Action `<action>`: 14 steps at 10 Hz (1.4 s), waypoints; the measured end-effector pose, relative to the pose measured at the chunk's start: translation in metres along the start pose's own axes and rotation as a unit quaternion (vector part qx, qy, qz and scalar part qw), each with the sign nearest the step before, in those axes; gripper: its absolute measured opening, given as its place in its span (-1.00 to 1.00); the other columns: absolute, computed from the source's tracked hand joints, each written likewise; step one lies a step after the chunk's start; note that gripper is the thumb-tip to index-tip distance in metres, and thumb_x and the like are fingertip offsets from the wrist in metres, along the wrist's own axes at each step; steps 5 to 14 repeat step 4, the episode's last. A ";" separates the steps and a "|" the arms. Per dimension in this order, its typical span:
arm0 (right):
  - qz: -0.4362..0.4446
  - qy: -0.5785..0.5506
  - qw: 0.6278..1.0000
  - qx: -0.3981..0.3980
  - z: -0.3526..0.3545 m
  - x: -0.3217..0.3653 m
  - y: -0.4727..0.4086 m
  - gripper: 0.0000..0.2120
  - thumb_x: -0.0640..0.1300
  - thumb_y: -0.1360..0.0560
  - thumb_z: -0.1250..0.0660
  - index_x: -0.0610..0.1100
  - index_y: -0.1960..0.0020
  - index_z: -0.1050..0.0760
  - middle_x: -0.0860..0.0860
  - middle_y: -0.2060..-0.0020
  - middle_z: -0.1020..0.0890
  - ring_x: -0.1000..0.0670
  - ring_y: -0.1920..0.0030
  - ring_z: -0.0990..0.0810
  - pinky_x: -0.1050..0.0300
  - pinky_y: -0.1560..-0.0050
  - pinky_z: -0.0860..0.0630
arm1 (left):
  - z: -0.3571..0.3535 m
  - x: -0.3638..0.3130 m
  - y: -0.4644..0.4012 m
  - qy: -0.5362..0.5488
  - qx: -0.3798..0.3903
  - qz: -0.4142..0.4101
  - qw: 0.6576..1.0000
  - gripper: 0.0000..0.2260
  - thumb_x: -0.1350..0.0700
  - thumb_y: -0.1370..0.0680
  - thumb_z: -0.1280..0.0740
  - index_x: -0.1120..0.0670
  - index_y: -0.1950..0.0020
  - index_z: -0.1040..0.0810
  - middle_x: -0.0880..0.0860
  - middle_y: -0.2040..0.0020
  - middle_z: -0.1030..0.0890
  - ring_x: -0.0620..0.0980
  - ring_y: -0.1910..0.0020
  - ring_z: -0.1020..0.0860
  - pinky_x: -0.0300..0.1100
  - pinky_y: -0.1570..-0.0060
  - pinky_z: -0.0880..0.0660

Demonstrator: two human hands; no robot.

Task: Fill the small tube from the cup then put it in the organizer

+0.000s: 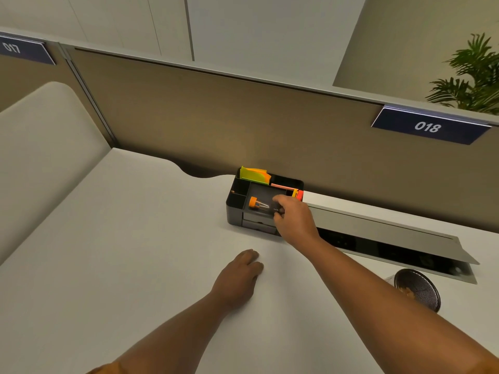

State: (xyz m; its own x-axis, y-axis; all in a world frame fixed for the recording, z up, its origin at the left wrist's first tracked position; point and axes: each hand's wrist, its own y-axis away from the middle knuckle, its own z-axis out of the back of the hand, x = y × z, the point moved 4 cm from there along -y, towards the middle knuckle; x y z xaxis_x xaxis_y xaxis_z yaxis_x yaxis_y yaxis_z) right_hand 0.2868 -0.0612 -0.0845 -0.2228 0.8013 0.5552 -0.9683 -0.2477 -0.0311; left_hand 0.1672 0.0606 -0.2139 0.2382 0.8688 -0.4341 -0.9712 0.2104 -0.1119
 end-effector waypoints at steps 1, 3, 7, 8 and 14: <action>0.004 -0.007 1.000 -0.009 0.008 -0.002 0.013 -0.58 -0.32 -0.55 -0.35 -0.15 -0.39 -0.48 -0.10 -0.30 -0.59 -0.10 -0.28 -0.55 0.04 -0.28 -0.51 | 0.005 -0.001 -0.007 -0.007 0.049 0.014 0.999 -0.80 0.15 -0.61 -0.19 0.14 -0.07 -0.60 0.10 -0.24 -0.53 0.09 -0.27 -0.47 0.01 -0.07 -0.58; -0.003 -0.001 1.000 -0.013 0.038 0.001 0.056 -0.55 -0.29 -0.57 -0.32 -0.13 -0.44 -0.43 -0.08 -0.37 -0.54 -0.10 -0.36 -0.49 0.05 -0.33 -0.45 | 0.042 -0.024 -0.015 -0.020 0.079 0.029 0.996 -0.81 0.20 -0.61 -0.21 0.16 -0.12 -0.58 0.07 -0.14 -0.55 0.10 -0.15 -0.52 0.01 -0.03 -0.58; 0.011 0.003 0.999 -0.043 0.053 0.005 0.072 -0.55 -0.27 -0.56 -0.32 -0.12 -0.44 -0.43 -0.06 -0.37 -0.53 -0.10 -0.37 -0.49 0.05 -0.33 -0.45 | 0.075 -0.044 -0.026 -0.029 0.018 0.001 0.999 -0.80 0.18 -0.61 -0.27 0.13 -0.20 -0.59 0.06 -0.19 -0.58 0.07 -0.17 -0.54 -0.06 -0.07 -0.57; 0.011 0.003 0.999 -0.043 0.053 0.005 0.072 -0.55 -0.27 -0.56 -0.32 -0.12 -0.44 -0.43 -0.06 -0.37 -0.53 -0.10 -0.37 -0.49 0.05 -0.33 -0.45 | 0.075 -0.044 -0.026 -0.029 0.018 0.001 0.999 -0.80 0.18 -0.61 -0.27 0.13 -0.20 -0.59 0.06 -0.19 -0.58 0.07 -0.17 -0.54 -0.06 -0.07 -0.57; 0.011 0.003 0.999 -0.043 0.053 0.005 0.072 -0.55 -0.27 -0.56 -0.32 -0.12 -0.44 -0.43 -0.06 -0.37 -0.53 -0.10 -0.37 -0.49 0.05 -0.33 -0.45 | 0.075 -0.044 -0.026 -0.029 0.018 0.001 0.999 -0.80 0.18 -0.61 -0.27 0.13 -0.20 -0.59 0.06 -0.19 -0.58 0.07 -0.17 -0.54 -0.06 -0.07 -0.57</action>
